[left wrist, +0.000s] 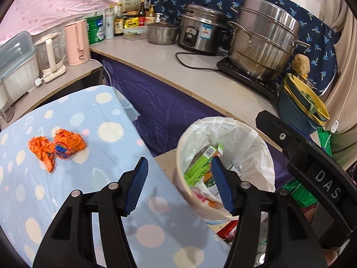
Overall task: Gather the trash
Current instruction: 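Move both tools back over the orange wrappers on the table, then grasp one orange wrapper with the right tool while the left tool grasps the other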
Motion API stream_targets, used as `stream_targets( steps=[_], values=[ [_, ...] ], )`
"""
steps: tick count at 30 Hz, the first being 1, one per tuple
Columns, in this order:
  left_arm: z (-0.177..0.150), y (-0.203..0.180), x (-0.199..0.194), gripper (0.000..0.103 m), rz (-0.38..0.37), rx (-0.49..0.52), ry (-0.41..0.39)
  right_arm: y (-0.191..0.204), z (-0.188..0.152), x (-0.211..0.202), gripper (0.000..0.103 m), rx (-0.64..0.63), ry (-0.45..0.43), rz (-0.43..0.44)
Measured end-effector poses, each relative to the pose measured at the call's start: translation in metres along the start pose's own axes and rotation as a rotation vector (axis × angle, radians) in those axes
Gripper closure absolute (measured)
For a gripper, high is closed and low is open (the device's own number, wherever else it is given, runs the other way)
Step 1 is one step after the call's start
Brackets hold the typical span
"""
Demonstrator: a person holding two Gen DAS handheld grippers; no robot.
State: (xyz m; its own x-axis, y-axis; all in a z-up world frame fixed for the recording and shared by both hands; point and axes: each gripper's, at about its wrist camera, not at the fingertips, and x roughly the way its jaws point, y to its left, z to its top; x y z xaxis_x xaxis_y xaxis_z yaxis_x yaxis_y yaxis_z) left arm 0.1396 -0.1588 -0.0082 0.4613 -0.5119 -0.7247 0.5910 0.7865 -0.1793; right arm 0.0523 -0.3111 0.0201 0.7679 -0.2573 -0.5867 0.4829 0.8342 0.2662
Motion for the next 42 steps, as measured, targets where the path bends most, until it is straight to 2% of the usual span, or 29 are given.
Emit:
stream_targets(
  steps=[3, 9, 17, 19, 21, 27, 33, 42],
  values=[
    [-0.003, 0.018, -0.006, 0.046, 0.027, -0.027, -0.007, 0.018, -0.004, 0.004, 0.033, -0.017, 0.010, 0.020],
    [-0.011, 0.067, -0.017, 0.037, 0.115, -0.109, -0.013, 0.055, -0.019, 0.020, 0.033, -0.059, 0.060, 0.071],
    [-0.027, 0.155, -0.025, 0.031, 0.251, -0.254, 0.000, 0.113, -0.044, 0.058, 0.028, -0.110, 0.153, 0.164],
    [-0.032, 0.175, -0.028, 0.022, 0.292, -0.282, -0.004, 0.129, -0.050, 0.070, 0.026, -0.128, 0.177, 0.184],
    [-0.034, 0.194, -0.030, 0.021, 0.322, -0.312, -0.008, 0.143, -0.055, 0.081, 0.025, -0.145, 0.197, 0.200],
    [-0.037, 0.243, -0.028, 0.021, 0.361, -0.389, 0.005, 0.187, -0.068, 0.117, 0.023, -0.182, 0.254, 0.244],
    [-0.034, 0.273, -0.015, 0.021, 0.366, -0.429, 0.017, 0.221, -0.077, 0.153, 0.022, -0.203, 0.290, 0.272],
    [-0.018, 0.304, 0.011, 0.020, 0.357, -0.471, 0.016, 0.237, -0.081, 0.198, 0.022, -0.182, 0.342, 0.273]
  ],
)
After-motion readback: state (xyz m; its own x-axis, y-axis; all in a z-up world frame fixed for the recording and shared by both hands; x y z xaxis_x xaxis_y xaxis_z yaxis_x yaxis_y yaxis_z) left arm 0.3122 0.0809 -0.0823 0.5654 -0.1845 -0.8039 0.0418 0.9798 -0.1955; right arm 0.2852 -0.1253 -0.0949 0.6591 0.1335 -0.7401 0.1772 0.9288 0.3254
